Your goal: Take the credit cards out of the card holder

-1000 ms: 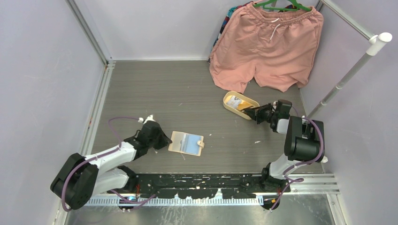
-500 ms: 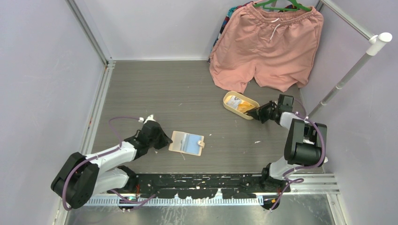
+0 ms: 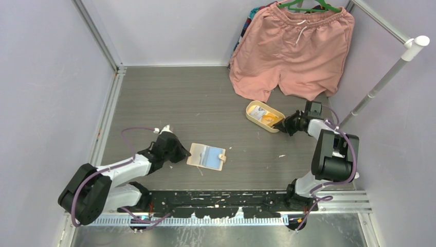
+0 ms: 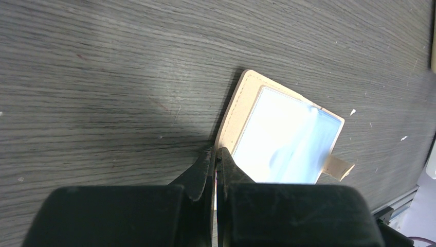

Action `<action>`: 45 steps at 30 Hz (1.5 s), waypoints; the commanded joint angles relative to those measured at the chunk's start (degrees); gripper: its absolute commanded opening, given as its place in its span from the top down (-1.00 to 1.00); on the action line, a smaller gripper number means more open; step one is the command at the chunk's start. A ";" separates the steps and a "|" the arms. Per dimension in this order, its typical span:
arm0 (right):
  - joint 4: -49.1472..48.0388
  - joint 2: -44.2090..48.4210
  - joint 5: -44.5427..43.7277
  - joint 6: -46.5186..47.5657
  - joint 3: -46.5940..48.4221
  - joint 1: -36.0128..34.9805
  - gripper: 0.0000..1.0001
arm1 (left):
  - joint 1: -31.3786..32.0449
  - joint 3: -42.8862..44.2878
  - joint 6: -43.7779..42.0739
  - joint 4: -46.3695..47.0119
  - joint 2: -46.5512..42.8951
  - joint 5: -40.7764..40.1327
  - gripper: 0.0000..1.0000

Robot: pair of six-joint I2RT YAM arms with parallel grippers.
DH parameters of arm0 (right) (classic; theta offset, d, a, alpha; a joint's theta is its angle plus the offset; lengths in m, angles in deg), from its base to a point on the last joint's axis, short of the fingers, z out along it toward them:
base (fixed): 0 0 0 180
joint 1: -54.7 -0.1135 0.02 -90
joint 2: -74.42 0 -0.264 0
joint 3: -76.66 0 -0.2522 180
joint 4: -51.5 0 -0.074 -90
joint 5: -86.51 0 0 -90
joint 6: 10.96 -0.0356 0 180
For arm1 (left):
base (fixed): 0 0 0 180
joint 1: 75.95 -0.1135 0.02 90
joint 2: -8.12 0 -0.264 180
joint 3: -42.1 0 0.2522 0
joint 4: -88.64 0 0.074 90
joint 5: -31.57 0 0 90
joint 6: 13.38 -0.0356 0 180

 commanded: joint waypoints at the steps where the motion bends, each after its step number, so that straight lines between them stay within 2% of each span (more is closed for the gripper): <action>1: 1.63 -0.80 -3.55 2.69 2.41 0.29 0.96 | 0.19 -1.09 -2.59 -5.19 2.72 -0.49 1.00; 12: 5.40 -1.04 -7.95 5.60 5.63 -0.19 0.88 | 0.22 -1.95 -2.90 -3.18 3.95 1.70 1.00; 19: 4.53 -0.39 -11.33 7.33 4.19 -0.47 0.80 | 0.26 -2.43 -3.16 -2.08 5.06 2.85 1.00; 24: 3.88 -0.44 -11.41 7.87 3.92 -0.54 0.62 | 0.17 -2.33 -3.29 -2.65 4.36 2.75 1.00; 30: 4.59 0.47 -13.06 8.62 4.30 -0.59 0.29 | 0.27 -2.61 -3.25 -3.01 4.01 2.69 1.00; 36: 5.26 0.39 -13.75 9.05 4.79 -0.65 0.18 | 0.19 -2.44 -3.34 -3.55 3.60 2.67 1.00; 41: 7.32 1.01 -15.60 9.73 5.61 -0.75 -0.02 | 0.28 -1.92 -3.60 -4.39 3.31 2.22 1.00; 45: 10.01 1.88 -17.35 10.40 7.11 -0.88 -0.07 | 0.23 -1.76 -3.56 -4.42 3.42 2.22 1.00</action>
